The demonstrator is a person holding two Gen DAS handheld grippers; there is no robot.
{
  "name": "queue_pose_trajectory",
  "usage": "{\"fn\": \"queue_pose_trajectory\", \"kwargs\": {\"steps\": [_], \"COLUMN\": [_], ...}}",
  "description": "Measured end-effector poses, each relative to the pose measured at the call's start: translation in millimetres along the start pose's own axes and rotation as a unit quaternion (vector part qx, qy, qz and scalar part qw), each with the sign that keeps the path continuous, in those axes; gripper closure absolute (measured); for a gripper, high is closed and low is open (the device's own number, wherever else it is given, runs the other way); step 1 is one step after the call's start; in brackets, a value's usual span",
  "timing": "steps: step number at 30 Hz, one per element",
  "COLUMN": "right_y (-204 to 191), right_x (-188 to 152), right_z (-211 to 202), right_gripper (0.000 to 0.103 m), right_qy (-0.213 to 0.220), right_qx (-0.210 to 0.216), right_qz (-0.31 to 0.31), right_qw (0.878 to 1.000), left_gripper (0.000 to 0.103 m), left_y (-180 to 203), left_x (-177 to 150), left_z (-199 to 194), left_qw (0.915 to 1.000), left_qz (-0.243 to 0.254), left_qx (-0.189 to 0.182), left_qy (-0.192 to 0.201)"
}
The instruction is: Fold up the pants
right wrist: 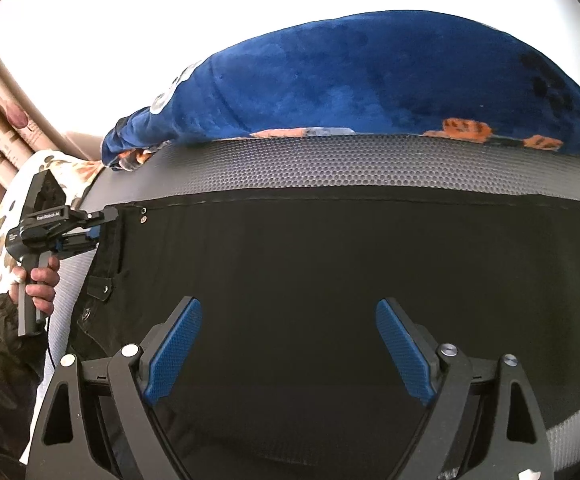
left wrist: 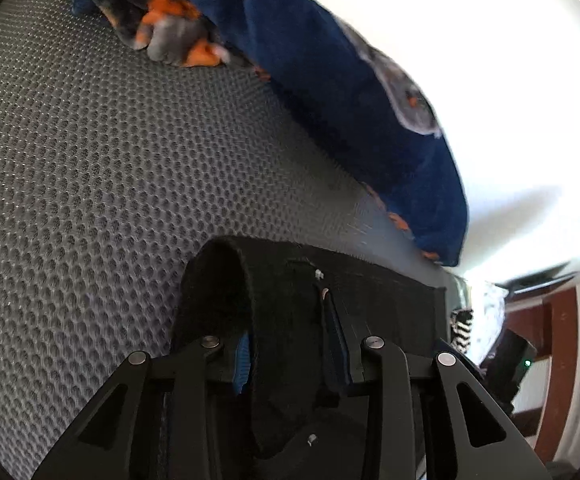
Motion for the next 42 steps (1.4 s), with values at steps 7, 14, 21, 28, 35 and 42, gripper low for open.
{"fn": "queue_pose_trajectory", "kwargs": {"steps": [7,14,21,28,35,42], "right_y": [1,-1,-10,-28,-23,27], "right_x": [2,19,70,111,107,101], "right_z": [20,29,28,46,73,70], "right_gripper": [0.015,0.015,0.015,0.017,0.048,0.070], "right_qy": [-0.014,-0.036,-0.065,-0.139,-0.232,-0.242], "right_qx": [0.001,0.004,0.033,0.045,0.066,0.028], "right_qz": [-0.006,-0.066,-0.194,-0.312,-0.357,-0.325], "right_qw": [1.000,0.997,0.978,0.939,0.902,0.914], "left_gripper": [0.091,0.096,0.096,0.096,0.096,0.096], "left_y": [9,60,117,114,94,97], "left_x": [16,-22,-70,-99,-100,-105], "left_z": [12,-6,-34,-55,-74,-79], "left_qw": [0.9991,0.9938,0.9813,0.9781,0.9798,0.9806], "left_qz": [0.000,0.066,0.139,0.158,0.150,0.150], "left_qx": [0.012,-0.011,-0.056,-0.064,-0.058,-0.044], "left_qy": [0.040,0.089,0.121,0.119,0.119,0.119]}}
Point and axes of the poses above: each gripper's, at about its wrist camera, not at the fingertips, and z roughly the way its jaws point, y to its right, x to its top, the point moved 1 cm from there along z, roughly the way its jaws point, and after that the axes turned 6 degrees about -y, right-handed, at the moved point
